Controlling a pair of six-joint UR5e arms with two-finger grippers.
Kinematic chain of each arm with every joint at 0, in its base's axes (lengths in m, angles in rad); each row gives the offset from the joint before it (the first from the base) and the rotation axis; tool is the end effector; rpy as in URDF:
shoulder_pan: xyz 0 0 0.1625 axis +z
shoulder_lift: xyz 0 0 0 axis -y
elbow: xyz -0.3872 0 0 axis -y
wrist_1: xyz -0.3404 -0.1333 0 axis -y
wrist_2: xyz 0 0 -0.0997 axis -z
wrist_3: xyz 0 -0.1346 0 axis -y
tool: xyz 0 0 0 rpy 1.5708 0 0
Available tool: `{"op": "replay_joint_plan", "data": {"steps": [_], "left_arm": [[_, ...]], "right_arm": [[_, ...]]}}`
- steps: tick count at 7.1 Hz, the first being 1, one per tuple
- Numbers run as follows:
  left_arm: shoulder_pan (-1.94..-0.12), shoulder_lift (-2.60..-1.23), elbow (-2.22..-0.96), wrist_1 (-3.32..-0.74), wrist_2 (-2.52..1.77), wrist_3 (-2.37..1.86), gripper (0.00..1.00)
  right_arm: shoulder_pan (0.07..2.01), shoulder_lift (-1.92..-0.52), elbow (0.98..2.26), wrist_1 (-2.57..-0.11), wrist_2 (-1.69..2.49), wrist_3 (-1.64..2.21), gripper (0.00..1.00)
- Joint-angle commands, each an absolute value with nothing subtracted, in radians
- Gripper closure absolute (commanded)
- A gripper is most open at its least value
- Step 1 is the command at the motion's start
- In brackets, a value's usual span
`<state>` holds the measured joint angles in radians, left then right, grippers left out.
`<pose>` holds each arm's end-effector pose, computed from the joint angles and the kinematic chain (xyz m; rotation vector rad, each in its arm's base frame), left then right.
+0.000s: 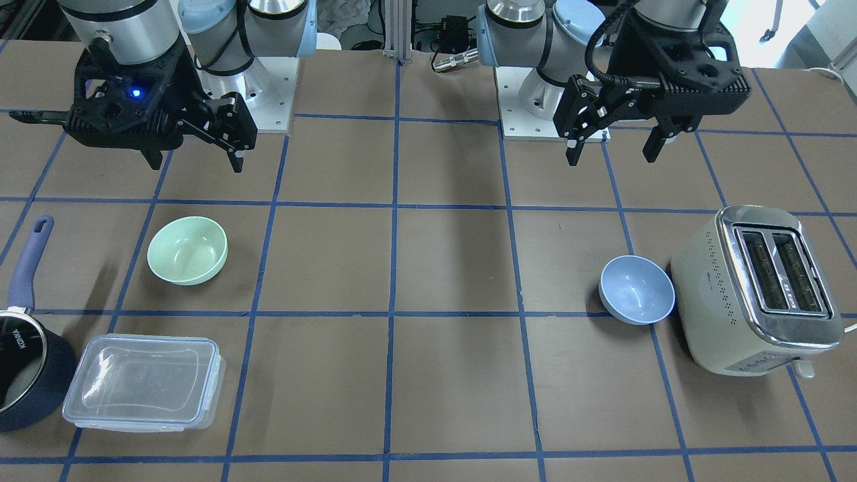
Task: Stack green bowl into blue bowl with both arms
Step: 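Grasp the light blue bowl rim with the left gripper near the toaster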
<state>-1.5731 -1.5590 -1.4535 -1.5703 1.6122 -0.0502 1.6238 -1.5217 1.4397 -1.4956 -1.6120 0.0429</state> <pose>-0.1288 -0.4489 0.4730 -0.0783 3.0961 -0.2026 0.1519 -0.4515 0.4433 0.0154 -3.1007 0.0136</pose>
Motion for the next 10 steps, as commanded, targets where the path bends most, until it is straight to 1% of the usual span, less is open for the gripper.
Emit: {"op": "replay_joint_plan", "data": {"steps": [1, 3, 4, 5, 7, 8, 9, 10], "left_arm": [[-1.575, -1.548, -1.475, -1.551, 1.620, -0.048, 0.00], [-1.571, -1.560, -1.494, -1.546, 1.621, -0.045, 0.00], [-1.557, -1.584, -1.546, -1.516, 1.621, -0.048, 0.00], [-1.525, -1.598, -1.672, -1.391, 1.620, -0.048, 0.00], [-1.427, -1.623, -2.028, -0.987, 1.618, -0.011, 0.00], [-1.414, -1.634, -2.122, -0.848, 1.623, 0.036, 0.00], [-1.416, -1.655, -2.156, -0.827, 1.621, 0.067, 0.00], [-1.413, -1.681, -2.155, -0.818, 1.626, 0.081, 0.00]], "right_arm": [[1.623, -1.522, 1.440, -1.494, -1.612, 0.043, 0.00], [1.623, -1.522, 1.440, -1.494, -1.612, 0.043, 0.00], [1.624, -1.522, 1.440, -1.494, -1.612, 0.043, 0.00], [1.624, -1.522, 1.440, -1.494, -1.612, 0.043, 0.00], [1.623, -1.522, 1.440, -1.494, -1.612, 0.043, 0.00], [1.624, -1.522, 1.440, -1.494, -1.612, 0.043, 0.00], [1.623, -1.522, 1.440, -1.494, -1.612, 0.043, 0.00], [1.623, -1.522, 1.442, -1.494, -1.612, 0.043, 0.00]]}}
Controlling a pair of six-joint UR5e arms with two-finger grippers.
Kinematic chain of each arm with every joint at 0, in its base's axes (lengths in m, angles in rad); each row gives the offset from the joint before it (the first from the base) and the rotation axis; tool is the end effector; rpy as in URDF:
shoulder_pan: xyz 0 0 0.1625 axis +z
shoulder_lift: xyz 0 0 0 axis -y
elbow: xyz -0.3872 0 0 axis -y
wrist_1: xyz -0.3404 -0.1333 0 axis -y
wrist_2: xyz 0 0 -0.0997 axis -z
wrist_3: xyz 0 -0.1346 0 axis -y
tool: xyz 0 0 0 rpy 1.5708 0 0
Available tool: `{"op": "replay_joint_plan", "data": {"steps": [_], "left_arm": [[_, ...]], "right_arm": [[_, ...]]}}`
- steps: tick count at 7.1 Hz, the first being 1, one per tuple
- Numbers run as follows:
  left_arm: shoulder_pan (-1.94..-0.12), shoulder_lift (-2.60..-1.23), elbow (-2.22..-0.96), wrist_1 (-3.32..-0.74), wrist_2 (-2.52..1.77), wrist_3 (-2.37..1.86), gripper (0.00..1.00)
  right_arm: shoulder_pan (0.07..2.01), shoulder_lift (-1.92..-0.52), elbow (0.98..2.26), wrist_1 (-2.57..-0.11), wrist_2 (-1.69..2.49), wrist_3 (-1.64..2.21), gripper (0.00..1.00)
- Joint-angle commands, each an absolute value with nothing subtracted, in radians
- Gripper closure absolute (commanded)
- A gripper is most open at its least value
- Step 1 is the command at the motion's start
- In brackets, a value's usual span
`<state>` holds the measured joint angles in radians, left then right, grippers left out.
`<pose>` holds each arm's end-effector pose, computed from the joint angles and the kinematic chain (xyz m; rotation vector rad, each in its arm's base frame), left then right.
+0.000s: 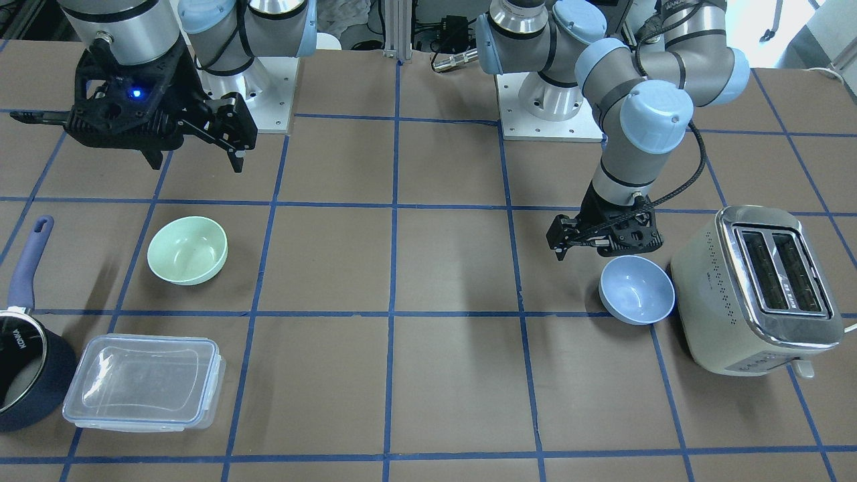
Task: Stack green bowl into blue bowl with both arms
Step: 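Grasp the light blue bowl rim with the left gripper near the toaster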
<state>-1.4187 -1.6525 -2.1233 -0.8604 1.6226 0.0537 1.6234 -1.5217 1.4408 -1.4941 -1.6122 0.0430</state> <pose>-0.0619 -0.4298 0.2203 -0.1545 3.0765 -0.1086 0.1517 -0.4512 0.4427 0.0148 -3.1004 0.0096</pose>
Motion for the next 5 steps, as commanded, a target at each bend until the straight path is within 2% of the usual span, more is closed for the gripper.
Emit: {"op": "replay_joint_plan", "data": {"steps": [1, 3, 5], "left_arm": [[-1.413, -1.709, -2.155, -0.766, 1.631, 0.093, 0.00], [-1.413, -1.764, -2.135, -0.709, 1.715, 0.156, 0.03], [-1.413, -1.802, -2.115, -0.709, 1.717, 0.219, 0.12]], "right_arm": [[1.624, -1.522, 1.442, -1.496, -1.612, 0.043, 0.00], [1.628, -1.520, 1.442, -1.496, -1.612, 0.041, 0.00], [1.628, -1.522, 1.442, -1.497, -1.612, 0.041, 0.00]]}}
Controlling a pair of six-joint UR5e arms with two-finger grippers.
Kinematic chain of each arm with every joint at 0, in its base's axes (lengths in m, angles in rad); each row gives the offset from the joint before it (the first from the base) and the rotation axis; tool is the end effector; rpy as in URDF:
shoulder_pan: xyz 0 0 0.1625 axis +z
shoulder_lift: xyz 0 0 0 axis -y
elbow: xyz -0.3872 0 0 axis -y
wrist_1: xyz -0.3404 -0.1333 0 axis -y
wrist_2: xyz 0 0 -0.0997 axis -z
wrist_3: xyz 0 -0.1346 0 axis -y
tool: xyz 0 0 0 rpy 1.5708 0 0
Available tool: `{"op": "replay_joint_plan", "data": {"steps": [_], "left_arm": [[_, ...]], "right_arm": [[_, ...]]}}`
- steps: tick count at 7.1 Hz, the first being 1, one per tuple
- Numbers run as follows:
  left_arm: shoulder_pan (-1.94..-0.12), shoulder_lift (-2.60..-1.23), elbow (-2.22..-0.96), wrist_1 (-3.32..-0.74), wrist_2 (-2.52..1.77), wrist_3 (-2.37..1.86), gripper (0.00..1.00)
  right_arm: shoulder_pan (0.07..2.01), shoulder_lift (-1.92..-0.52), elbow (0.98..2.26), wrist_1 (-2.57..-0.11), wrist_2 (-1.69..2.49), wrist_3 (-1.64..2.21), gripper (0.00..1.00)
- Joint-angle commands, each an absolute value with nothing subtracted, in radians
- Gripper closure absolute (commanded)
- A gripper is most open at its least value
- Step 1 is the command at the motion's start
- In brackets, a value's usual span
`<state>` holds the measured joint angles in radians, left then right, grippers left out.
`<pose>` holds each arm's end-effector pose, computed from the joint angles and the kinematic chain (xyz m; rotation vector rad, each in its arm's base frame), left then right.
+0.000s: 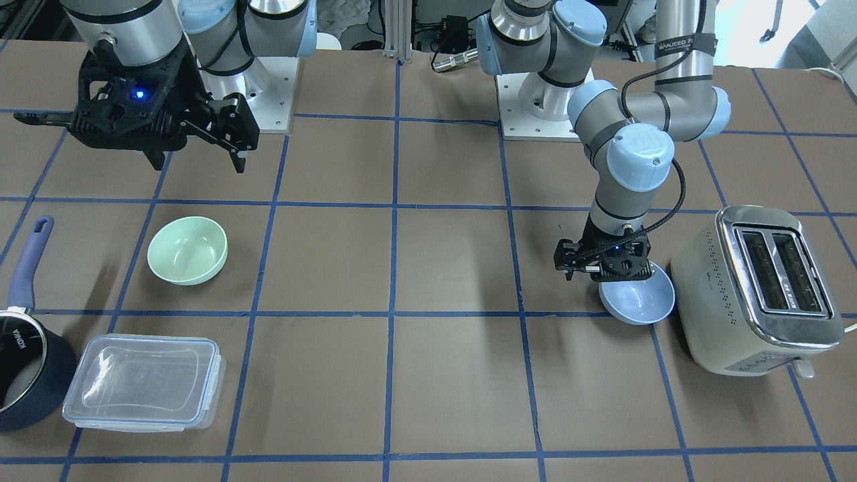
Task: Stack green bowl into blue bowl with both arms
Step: 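Grasp the light blue bowl rim with the left gripper near the toaster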
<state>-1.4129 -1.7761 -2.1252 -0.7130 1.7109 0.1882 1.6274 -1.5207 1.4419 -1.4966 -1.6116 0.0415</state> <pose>-0.0442 -0.4506 0.1843 0.0349 2.9847 -0.1083 0.1536 -0.4511 0.4420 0.0233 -3.1010 0.0102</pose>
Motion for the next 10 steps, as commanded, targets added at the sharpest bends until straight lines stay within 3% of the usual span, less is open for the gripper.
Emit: {"op": "replay_joint_plan", "data": {"steps": [1, 2, 3, 7, 10], "left_arm": [[-1.411, -1.822, -2.115, -0.709, 1.712, 0.236, 0.52], [-1.411, -1.841, -2.115, -0.709, 1.712, 0.241, 0.89], [-1.411, -1.841, -2.111, -0.706, 1.713, 0.245, 0.99], [-1.535, -1.784, -2.086, -0.660, 1.674, 0.105, 1.00], [-1.864, -1.879, -1.863, -0.753, 1.666, -0.368, 1.00]], "right_arm": [[1.628, -1.522, 1.442, -1.497, -1.611, 0.041, 0.00], [1.629, -1.522, 1.442, -1.497, -1.611, 0.041, 0.00], [1.629, -1.522, 1.442, -1.497, -1.611, 0.041, 0.00], [1.628, -1.520, 1.442, -1.499, -1.605, 0.041, 0.00], [1.626, -1.513, 1.417, -1.502, -1.609, 0.040, 0.00]]}}
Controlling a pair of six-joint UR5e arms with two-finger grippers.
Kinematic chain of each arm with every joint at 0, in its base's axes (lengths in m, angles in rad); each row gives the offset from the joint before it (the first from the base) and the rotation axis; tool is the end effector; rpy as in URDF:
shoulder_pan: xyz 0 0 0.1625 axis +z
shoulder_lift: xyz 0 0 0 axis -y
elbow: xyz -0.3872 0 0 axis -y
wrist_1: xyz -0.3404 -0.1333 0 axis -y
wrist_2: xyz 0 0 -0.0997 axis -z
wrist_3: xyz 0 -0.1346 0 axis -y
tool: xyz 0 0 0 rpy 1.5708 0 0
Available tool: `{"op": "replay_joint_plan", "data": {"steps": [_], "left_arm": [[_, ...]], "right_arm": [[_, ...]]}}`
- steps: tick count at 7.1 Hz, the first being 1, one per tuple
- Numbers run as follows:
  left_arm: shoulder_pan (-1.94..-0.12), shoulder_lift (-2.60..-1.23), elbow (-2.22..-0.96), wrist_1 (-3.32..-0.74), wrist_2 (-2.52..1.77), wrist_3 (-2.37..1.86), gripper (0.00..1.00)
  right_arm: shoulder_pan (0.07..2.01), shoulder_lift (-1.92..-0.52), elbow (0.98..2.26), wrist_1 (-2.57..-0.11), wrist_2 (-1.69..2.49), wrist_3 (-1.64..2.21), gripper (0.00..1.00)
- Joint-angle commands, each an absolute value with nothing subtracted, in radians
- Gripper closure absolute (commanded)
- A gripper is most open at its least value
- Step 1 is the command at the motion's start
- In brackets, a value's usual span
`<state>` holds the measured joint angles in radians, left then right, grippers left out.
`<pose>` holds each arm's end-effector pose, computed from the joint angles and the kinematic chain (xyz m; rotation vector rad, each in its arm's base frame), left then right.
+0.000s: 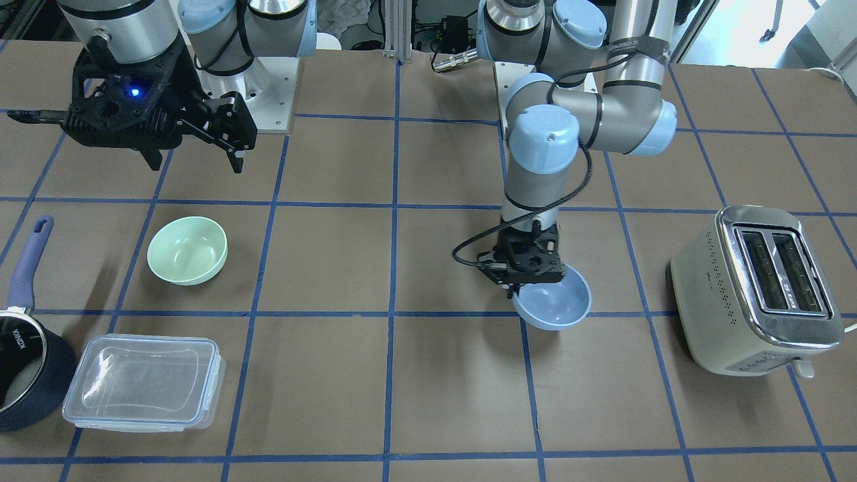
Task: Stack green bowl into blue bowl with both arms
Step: 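Carry the light blue bowl to the table center, release, and raise the left gripper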
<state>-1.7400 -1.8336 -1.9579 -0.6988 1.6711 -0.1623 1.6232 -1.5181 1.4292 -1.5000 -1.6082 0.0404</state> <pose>-0.2020 -0.4711 0.2218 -0.0066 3.0585 -0.3617 0.1523 -0.4542 0.4467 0.0181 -3.1049 0.0308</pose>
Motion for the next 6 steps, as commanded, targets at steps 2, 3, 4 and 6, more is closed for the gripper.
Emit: {"op": "replay_joint_plan", "data": {"steps": [2, 3, 4, 6], "left_arm": [[-1.957, -1.972, -1.758, -0.753, 1.661, -0.542, 1.00], [-1.965, -2.020, -1.728, -0.746, 1.635, -0.602, 1.00], [-1.982, -2.052, -1.698, -0.739, 1.597, -0.665, 0.94], [-1.997, -2.085, -1.629, -0.738, 1.592, -0.718, 0.01]], "right_arm": [[1.621, -1.505, 1.414, -1.497, -1.598, 0.038, 0.00], [1.621, -1.494, 1.419, -1.493, -1.611, 0.035, 0.00], [1.621, -1.474, 1.416, -1.496, -1.597, 0.037, 0.00], [1.618, -1.471, 1.424, -1.509, -1.607, 0.040, 0.00]]}}
